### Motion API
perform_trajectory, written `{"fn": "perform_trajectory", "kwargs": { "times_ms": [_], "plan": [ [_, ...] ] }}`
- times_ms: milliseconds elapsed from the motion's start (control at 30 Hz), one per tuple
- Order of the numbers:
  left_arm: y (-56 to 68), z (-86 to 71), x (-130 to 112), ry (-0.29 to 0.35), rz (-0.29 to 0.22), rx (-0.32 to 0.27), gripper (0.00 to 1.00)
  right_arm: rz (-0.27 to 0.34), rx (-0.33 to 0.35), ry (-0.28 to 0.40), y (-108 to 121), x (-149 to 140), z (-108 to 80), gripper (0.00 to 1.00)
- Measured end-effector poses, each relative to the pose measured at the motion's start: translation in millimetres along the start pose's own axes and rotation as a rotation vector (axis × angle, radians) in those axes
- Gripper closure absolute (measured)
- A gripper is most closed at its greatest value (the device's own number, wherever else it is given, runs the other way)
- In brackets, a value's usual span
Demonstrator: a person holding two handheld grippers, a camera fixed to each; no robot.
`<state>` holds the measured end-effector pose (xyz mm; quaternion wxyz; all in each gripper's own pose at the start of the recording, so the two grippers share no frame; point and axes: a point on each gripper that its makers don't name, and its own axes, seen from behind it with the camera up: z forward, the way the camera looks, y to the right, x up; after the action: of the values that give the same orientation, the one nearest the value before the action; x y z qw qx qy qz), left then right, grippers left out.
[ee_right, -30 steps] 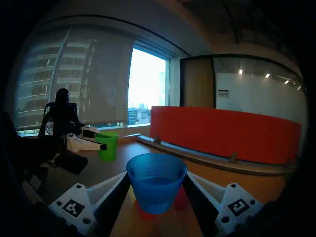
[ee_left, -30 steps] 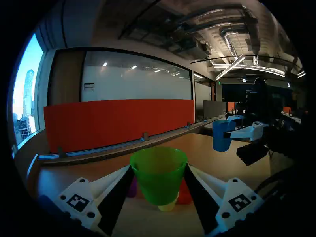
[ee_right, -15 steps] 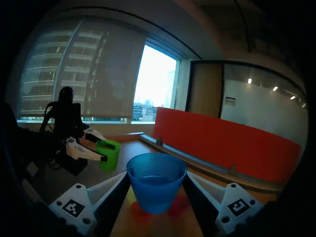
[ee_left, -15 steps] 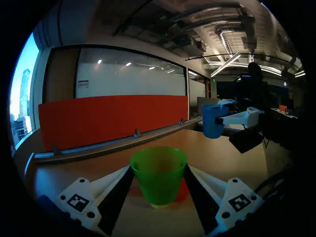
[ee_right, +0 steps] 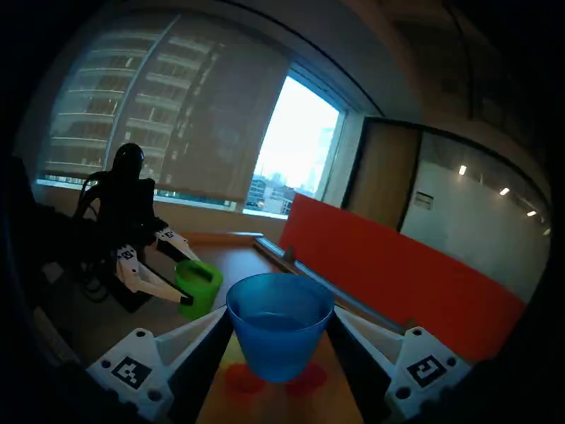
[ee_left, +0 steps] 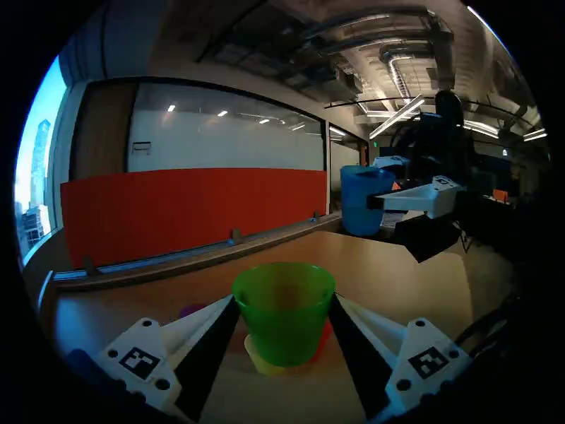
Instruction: Pour water
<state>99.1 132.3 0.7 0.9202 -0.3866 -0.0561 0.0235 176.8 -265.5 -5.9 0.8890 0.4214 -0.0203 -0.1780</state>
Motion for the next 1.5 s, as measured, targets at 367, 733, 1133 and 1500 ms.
{"fn": "perform_trajectory", "kwargs": {
  "times_ms": [367,733,1133,1500],
  "plan": [
    [13.7,8.4,-2,-0.003,-0.004,-0.034,0.14,-0.086,0.022,-0.004,-2,17,14.1,0.11],
    [27.8,15.2,-2,-0.006,0.002,-0.069,0.14,-0.177,0.029,0.003,-3,35,30.3,0.11],
    [36.7,19.2,-4,-0.006,-0.002,-0.093,0.14,-0.286,0.035,0.006,-8,45,45.2,0.11],
    [41.2,19.7,-5,-0.005,-0.005,-0.105,0.14,-0.39,0.02,0.001,-2,53,55.7,0.11]
  ]
}}
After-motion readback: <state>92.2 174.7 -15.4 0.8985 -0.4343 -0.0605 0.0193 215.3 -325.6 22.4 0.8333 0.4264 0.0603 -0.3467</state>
